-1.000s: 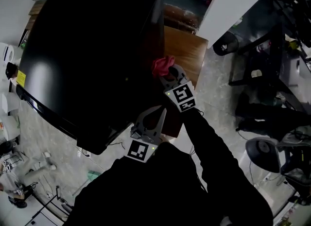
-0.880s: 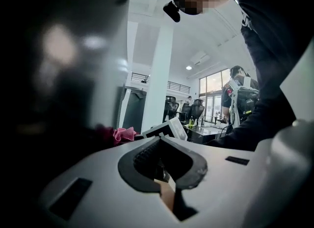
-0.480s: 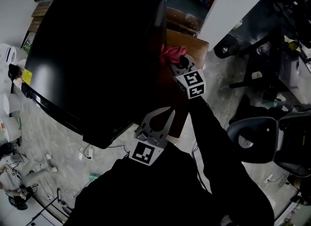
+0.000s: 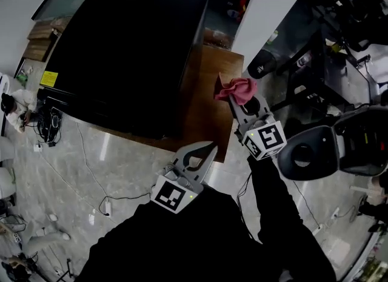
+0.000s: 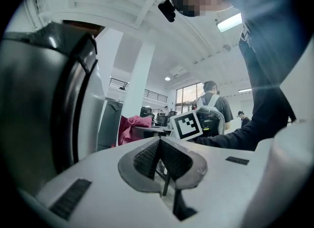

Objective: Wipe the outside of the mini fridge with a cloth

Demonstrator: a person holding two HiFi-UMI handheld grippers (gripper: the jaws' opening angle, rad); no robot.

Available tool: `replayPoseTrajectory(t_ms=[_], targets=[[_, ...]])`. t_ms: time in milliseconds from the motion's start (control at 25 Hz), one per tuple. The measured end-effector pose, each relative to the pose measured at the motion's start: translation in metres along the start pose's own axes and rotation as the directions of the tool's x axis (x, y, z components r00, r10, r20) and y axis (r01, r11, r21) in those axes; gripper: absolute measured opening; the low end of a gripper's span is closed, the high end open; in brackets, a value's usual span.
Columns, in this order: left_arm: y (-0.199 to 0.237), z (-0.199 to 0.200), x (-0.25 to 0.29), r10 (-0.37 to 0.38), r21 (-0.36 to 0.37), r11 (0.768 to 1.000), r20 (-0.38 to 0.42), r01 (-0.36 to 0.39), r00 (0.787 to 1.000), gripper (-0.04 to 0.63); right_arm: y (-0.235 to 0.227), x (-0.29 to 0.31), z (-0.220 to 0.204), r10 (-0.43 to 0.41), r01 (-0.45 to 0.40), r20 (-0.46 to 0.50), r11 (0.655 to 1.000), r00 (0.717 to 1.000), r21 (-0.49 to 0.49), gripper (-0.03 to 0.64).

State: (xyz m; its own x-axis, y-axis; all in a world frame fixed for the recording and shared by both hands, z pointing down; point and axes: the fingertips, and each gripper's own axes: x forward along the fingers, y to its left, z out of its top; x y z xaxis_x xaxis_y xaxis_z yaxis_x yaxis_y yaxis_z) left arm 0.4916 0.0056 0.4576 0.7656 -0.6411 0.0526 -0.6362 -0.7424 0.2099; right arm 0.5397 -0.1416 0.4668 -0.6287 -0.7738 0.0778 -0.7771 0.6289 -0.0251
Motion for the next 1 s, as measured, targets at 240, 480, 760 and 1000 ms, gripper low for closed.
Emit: replayPoseTrajectory(t_ms=[240,480,760,1000], targets=[[-0.019,0.021,-0.085,-0.051,0.004,0.999,0.035,0.051,0.998,0.006,0.101,-0.06,0.055,-0.027,0.027,0.065,1.0,0.998,-0.01,0.089],[-0.014,0.048,-0.219,0.006,0.058,0.998,0.064,-0.01,0.998,0.006,0.259,-0.082,0.09,0.031,-0.032,0.098,0.999,0.995,0.013,0.089],[0.016,0.067,-0.331,0.084,0.095,0.991,0.083,-0.092,0.993,0.006,0.389,-0.057,0.102,0.118,-0.132,0.119,0.985,0.986,0.113,0.089],[0.069,0.083,-0.4,0.195,0.137,0.968,0.123,-0.212,0.973,0.006,0.462,-0.003,0.11,0.205,-0.234,0.151,0.948,0.967,0.214,0.089]])
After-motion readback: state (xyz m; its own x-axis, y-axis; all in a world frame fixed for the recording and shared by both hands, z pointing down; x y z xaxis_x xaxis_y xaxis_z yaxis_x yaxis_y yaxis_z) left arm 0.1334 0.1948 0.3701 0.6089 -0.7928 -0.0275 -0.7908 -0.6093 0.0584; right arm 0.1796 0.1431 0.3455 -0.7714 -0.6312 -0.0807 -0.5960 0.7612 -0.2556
